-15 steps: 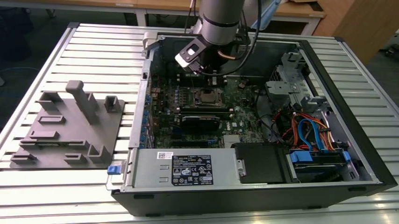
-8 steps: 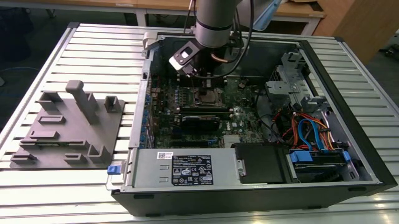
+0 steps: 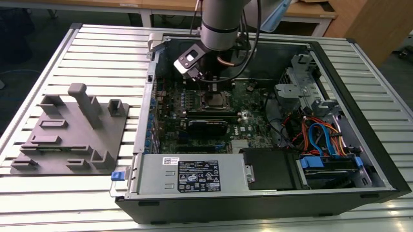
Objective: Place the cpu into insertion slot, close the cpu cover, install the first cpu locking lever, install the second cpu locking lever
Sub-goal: 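Close the cpu cover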
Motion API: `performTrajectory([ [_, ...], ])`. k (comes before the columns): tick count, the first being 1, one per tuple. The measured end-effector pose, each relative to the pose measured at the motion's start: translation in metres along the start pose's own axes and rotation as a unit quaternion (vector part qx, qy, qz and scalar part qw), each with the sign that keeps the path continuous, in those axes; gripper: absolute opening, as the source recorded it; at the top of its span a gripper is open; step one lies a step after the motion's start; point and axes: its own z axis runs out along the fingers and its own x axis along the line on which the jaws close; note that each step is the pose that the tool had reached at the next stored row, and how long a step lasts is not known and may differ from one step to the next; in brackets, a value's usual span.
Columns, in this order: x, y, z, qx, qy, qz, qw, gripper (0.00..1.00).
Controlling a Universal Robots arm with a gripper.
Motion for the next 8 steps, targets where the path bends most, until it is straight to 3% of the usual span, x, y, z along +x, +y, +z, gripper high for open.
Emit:
performTrajectory([
  [8,0.0002,-0.0035,0.0056,0.0005,0.0001,0.0,1.0,0.1],
])
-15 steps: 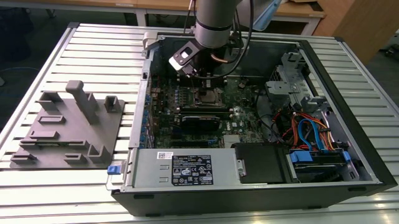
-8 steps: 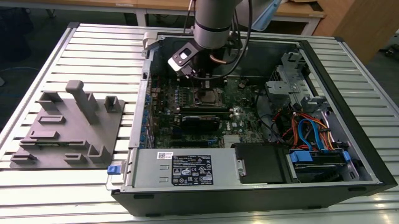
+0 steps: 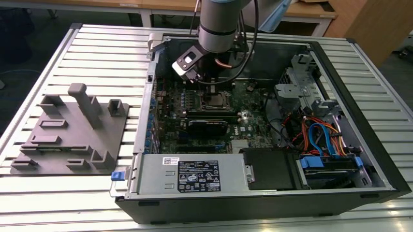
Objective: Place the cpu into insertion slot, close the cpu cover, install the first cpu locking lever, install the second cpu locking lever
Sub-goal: 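Close the cpu cover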
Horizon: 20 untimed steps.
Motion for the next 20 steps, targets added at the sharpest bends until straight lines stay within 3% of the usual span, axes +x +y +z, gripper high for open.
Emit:
performTrajectory([
  [6,-0.0001,0.0,0.0026,0.0007,-0.0002,0.0,1.0,0.1],
  [15,0.0,0.0,-0.0017,-0.0003,0.0001,0.0,1.0,0.1],
  [20,-0.0002,0.0082,-0.002,-0.0001,0.0,0.0,1.0,0.1],
])
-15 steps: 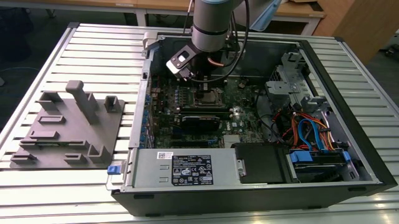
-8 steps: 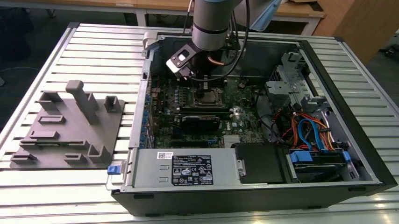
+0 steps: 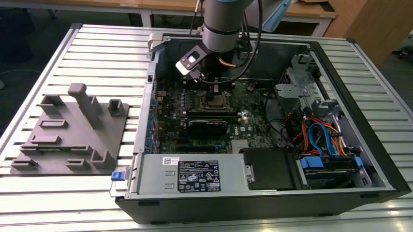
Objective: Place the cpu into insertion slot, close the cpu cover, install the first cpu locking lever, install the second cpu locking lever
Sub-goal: 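Close the cpu cover, then install the first cpu locking lever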
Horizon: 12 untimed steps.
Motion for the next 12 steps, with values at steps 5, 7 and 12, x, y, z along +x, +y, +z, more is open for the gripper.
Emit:
performTrajectory([
  [5,-0.0003,0.0101,-0.0003,0.0002,-0.0001,0.0,1.0,0.1],
  [7,-0.0004,0.0119,-0.0003,0.0002,0.0,0.0,1.0,0.1],
  [12,-0.0003,0.0126,-0.0003,0.0002,0.0,0.0,1.0,0.1],
])
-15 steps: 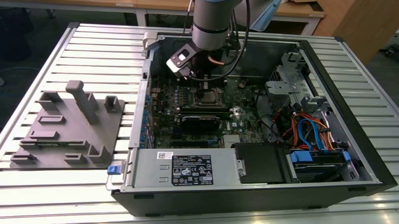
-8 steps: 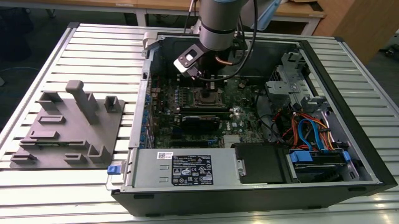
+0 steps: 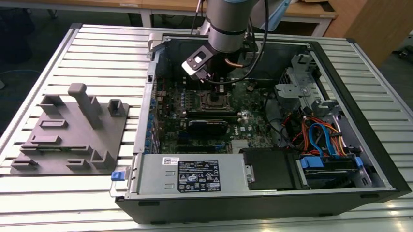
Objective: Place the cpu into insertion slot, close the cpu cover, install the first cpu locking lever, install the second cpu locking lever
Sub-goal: 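Install the first cpu locking lever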
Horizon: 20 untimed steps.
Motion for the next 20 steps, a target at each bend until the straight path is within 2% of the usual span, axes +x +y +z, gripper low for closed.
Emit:
performTrajectory([
  [7,0.0,0.0,-0.0031,0.0,-0.0004,0.0,1.0,0.1],
  [10,0.0,-0.0001,-0.0056,0.0001,-0.0027,0.0,1.0,0.1],
  [20,-0.0001,-0.0004,-0.0177,0.0002,-0.0073,0.0,1.0,0.1],
])
